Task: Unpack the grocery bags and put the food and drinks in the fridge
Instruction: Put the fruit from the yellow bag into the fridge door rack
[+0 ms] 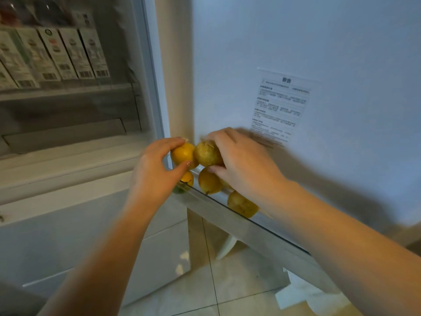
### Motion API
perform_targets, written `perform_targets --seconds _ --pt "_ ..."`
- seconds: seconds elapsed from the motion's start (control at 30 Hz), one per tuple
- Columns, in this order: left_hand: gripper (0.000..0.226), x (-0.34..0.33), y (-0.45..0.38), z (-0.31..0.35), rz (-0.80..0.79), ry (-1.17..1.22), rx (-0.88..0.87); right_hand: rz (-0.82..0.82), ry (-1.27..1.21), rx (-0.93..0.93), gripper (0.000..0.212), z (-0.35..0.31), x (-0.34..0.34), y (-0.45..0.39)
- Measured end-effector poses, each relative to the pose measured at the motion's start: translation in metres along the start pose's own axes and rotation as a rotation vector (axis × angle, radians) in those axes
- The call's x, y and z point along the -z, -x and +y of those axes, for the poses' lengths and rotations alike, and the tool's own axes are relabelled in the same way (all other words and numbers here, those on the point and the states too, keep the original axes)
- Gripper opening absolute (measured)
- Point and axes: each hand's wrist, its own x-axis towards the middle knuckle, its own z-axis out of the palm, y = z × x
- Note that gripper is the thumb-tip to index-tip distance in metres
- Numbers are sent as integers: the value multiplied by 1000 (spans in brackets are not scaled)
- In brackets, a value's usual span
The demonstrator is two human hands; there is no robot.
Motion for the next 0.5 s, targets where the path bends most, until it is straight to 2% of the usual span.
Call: perform_targets --seconds 0.1,0.23,0.5 --pt "50 -1 -1 -1 -15 -5 0 -18 57 17 43 1 -3 0" --pt "51 -1 0 1 -19 -37 4 -15 57 28 41 1 -5 0" --pt "45 5 10 10 12 -70 11 22 49 54 63 3 6 4"
